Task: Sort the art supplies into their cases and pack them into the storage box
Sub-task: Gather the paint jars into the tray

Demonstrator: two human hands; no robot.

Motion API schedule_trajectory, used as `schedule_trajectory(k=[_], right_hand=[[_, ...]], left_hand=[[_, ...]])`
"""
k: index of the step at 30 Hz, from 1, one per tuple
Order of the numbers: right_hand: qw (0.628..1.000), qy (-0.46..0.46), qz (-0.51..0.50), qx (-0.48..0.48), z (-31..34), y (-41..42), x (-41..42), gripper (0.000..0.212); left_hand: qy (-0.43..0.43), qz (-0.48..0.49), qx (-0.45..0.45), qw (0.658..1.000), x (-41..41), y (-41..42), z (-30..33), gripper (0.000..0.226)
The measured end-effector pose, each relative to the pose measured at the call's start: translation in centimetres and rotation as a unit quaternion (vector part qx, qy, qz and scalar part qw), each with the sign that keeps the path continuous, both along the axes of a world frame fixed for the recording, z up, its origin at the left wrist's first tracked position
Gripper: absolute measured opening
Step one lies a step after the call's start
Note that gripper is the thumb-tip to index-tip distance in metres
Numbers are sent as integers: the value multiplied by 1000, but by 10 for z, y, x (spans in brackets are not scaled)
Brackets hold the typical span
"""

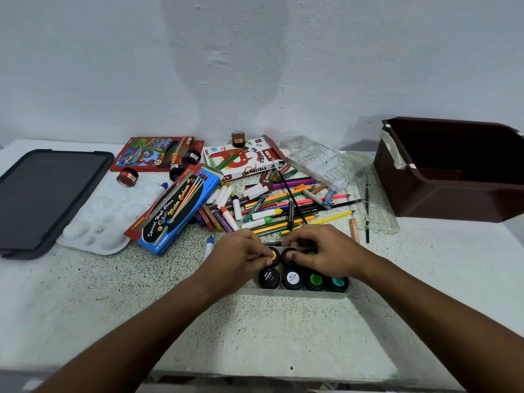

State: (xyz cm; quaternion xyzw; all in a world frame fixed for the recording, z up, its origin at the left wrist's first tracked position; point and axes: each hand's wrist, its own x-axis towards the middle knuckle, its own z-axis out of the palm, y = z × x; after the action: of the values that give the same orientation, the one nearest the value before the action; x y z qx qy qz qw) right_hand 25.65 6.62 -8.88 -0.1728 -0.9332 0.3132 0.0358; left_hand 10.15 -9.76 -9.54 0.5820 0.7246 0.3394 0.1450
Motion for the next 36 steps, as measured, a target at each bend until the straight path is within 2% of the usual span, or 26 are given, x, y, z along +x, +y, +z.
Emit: schedule_trajectory(k=[4, 8, 12, 15, 17, 21, 25, 30, 36], right_hand=[[999, 14, 2, 32, -2, -1, -2, 20], [998, 38, -5, 58, -1, -2, -6, 20], [995, 58, -23, 80, 0, -1, -14, 19], [993, 71, -37, 88, -2, 0, -21, 18], [992, 80, -50, 88, -3, 2, -22, 19], [991, 83, -67, 80, -6, 6, -25, 21], [991, 86, -69, 74, -8, 6, -27, 17], [991, 90, -84, 61, -9, 7, -26, 20], [990, 96, -87, 45, -9, 5, -26, 17]], left_hand=[[-7, -10, -6, 1000, -5, -1, 4, 19], [-9, 30, 14, 999, -27, -3, 18, 17], [56, 147, 75, 985, -76, -10, 28, 14], [119, 250, 122, 953, -120, -18, 26, 11], [125, 316, 132, 931, -151, -24, 20, 13], [125, 401, 59, 905, -214, -36, 7, 27], [116, 395, -45, 910, -243, -39, 4, 45], [110, 369, -93, 918, -255, -38, -3, 30], [79, 390, -91, 913, -261, -27, -5, 24]])
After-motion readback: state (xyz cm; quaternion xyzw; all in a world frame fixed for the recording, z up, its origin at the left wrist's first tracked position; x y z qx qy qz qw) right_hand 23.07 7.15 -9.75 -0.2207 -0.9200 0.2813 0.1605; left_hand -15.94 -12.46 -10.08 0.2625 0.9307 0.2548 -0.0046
